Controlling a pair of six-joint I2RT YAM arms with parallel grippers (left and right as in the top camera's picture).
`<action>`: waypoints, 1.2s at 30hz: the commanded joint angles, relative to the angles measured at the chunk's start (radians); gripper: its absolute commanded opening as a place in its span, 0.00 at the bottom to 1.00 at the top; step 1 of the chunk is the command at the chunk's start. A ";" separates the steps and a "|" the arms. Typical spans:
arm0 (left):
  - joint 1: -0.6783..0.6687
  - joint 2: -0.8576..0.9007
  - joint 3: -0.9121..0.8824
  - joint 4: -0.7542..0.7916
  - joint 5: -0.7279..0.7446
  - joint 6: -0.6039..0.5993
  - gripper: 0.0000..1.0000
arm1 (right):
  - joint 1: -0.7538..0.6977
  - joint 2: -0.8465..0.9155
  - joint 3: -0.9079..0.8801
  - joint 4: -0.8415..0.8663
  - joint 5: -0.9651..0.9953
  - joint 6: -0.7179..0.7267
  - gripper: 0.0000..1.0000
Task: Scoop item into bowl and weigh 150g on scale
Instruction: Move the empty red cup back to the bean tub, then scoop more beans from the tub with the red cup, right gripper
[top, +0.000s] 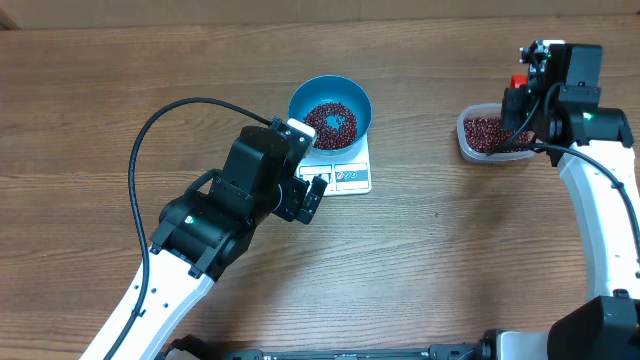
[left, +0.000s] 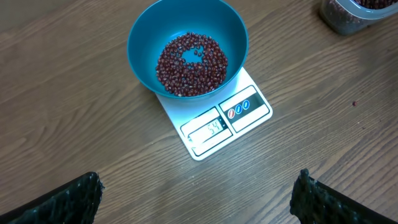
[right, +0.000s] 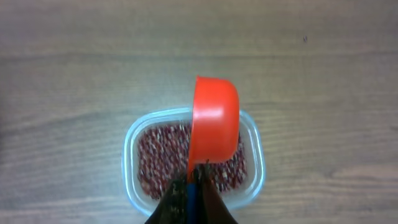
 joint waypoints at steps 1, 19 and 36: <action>0.005 0.005 0.002 0.000 0.002 -0.010 1.00 | -0.002 -0.016 0.014 -0.023 0.036 -0.011 0.04; 0.005 0.005 0.002 0.000 0.002 -0.010 1.00 | -0.002 0.095 -0.027 -0.019 0.069 -0.041 0.04; 0.005 0.005 0.002 0.000 0.002 -0.010 1.00 | -0.002 0.240 -0.027 -0.036 0.063 -0.040 0.04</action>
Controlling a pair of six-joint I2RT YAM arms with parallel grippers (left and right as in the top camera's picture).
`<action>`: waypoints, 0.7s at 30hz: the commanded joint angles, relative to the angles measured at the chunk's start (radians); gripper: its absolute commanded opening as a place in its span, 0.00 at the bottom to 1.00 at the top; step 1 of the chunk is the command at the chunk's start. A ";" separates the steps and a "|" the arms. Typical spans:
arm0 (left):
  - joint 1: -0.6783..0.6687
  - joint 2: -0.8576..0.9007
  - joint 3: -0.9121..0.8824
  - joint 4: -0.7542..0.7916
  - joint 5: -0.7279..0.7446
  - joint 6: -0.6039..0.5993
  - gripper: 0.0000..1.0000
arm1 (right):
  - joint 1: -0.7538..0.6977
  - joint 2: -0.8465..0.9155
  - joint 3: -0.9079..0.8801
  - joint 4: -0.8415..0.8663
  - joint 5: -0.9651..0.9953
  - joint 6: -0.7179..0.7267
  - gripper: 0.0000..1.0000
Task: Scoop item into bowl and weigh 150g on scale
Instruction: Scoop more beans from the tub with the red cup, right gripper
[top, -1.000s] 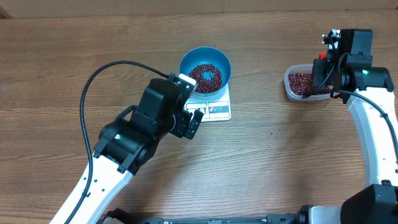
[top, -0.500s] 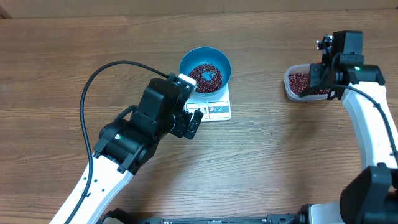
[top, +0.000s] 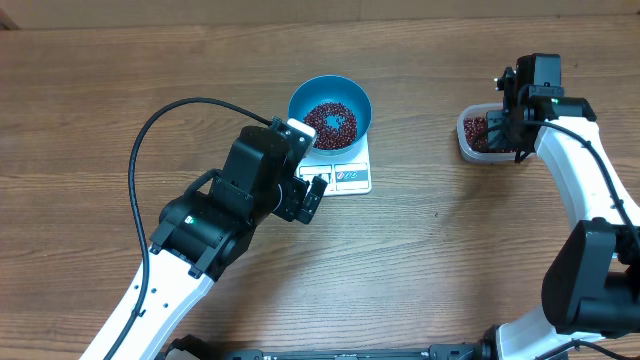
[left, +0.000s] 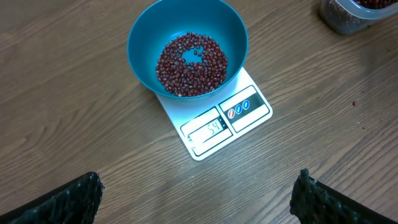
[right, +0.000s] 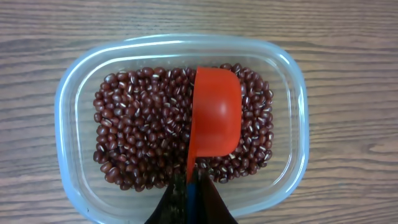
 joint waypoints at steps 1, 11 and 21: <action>0.005 0.005 0.002 0.001 0.002 -0.010 1.00 | -0.003 0.019 -0.006 -0.016 -0.005 -0.004 0.04; 0.005 0.005 0.002 0.001 0.002 -0.010 1.00 | -0.003 0.019 -0.006 -0.054 -0.214 -0.005 0.04; 0.005 0.005 0.002 0.001 0.002 -0.010 1.00 | -0.008 0.019 -0.006 -0.058 -0.258 -0.005 0.04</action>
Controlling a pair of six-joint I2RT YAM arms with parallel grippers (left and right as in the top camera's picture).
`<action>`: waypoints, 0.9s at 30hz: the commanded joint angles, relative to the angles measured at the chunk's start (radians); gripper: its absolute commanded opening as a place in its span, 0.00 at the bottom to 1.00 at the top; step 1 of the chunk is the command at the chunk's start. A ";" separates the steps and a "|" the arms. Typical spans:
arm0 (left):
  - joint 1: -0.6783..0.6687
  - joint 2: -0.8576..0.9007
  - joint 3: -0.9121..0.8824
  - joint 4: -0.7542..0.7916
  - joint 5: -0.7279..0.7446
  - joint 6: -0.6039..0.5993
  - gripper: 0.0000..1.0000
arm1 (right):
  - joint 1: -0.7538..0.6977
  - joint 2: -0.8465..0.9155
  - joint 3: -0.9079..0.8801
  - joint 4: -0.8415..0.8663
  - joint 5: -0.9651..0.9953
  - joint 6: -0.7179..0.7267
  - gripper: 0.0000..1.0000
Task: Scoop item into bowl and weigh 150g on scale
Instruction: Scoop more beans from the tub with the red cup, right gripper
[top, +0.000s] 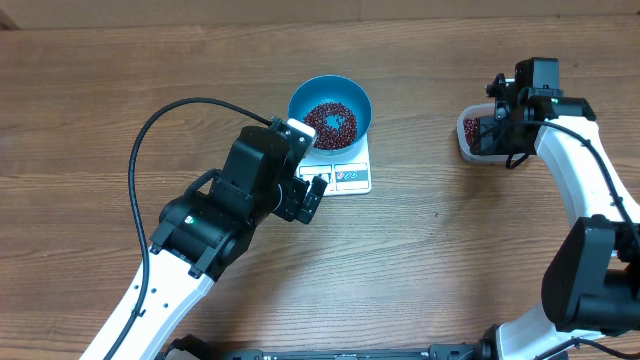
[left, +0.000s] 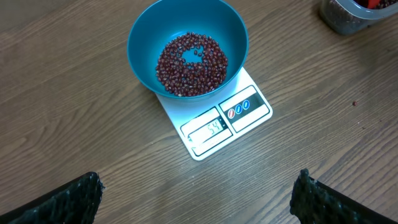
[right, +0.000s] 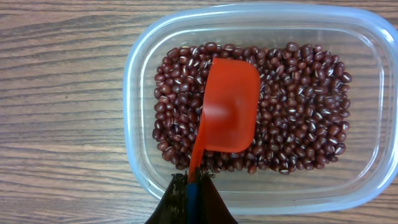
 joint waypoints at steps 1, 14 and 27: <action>0.005 0.005 0.002 0.001 0.002 -0.010 1.00 | -0.009 0.010 -0.006 -0.001 -0.072 -0.008 0.04; 0.005 0.005 0.002 0.001 0.002 -0.010 1.00 | -0.167 0.010 -0.006 -0.014 -0.279 -0.032 0.04; 0.005 0.005 0.002 0.001 0.002 -0.010 1.00 | -0.230 0.041 -0.018 -0.035 -0.363 -0.047 0.04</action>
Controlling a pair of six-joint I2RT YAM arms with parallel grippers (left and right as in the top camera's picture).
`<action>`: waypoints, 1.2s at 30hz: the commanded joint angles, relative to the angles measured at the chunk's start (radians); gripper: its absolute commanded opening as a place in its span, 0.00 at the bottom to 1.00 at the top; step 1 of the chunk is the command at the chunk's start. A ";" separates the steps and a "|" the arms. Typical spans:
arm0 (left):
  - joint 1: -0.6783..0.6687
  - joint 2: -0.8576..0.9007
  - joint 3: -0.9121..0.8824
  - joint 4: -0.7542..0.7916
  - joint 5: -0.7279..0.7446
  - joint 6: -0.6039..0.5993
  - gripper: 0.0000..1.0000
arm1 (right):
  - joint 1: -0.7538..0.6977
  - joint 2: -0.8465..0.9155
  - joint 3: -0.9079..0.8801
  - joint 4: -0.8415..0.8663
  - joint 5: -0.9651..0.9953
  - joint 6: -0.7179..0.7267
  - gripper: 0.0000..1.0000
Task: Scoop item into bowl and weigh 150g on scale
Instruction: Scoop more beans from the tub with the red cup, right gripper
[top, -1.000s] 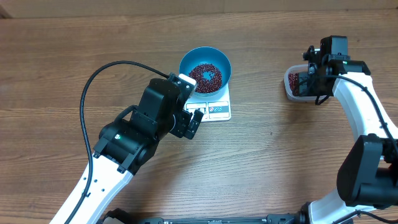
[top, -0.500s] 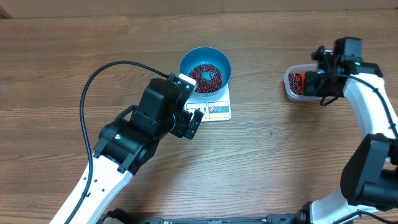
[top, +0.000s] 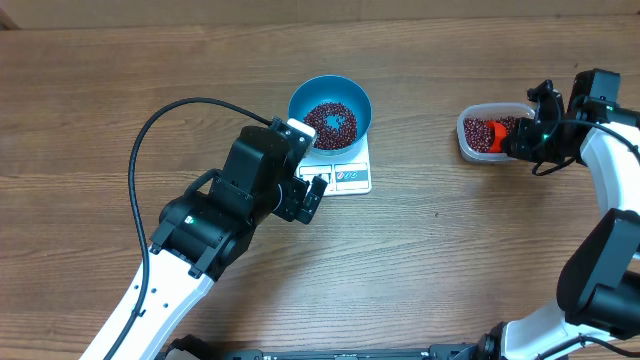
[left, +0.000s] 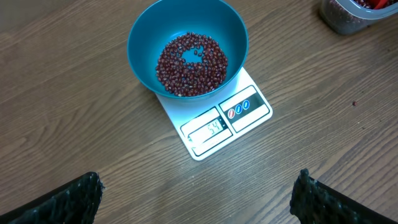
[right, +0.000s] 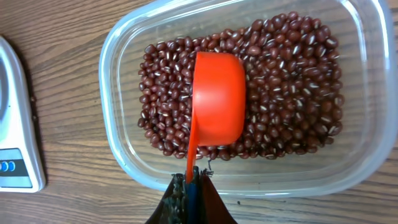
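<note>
A blue bowl (left: 186, 53) with a layer of red beans sits on a small white scale (left: 217, 121) whose display reads 54. A clear plastic tub (right: 239, 99) of red beans stands on the table at the right (top: 490, 132). My right gripper (right: 191, 180) is shut on the thin handle of an orange scoop (right: 217, 96); the scoop's cup lies rounded side up on the beans in the tub. My left gripper (left: 196, 190) hangs open above the table in front of the scale, nothing between its fingers.
The wooden table (top: 100, 110) carries a stray bean (left: 354, 104) right of the scale. The left arm's black cable (top: 150, 130) loops over the table left of the bowl. The scale's edge (right: 15, 124) shows left of the tub.
My right gripper has swung round to the tub's right side, so the tub lies differently in its view. The scoop's cup has turned from hollow side up to rounded back up. The left arm is still.
The right gripper first held the orange scoop high above the tub. Then the scoop was low in the tub, over the beans. Then it lay hollow up among the beans, and now back up. The scale has read 54 throughout; the left gripper stayed open.
</note>
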 joint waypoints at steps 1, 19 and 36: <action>0.005 0.005 0.002 0.001 0.002 -0.010 1.00 | -0.004 0.018 -0.024 -0.001 -0.045 -0.027 0.03; 0.005 0.005 0.002 0.001 0.002 -0.010 1.00 | -0.074 0.025 -0.079 0.051 -0.233 -0.023 0.04; 0.005 0.005 0.002 0.001 0.002 -0.010 1.00 | -0.121 0.076 -0.079 0.062 -0.399 -0.023 0.04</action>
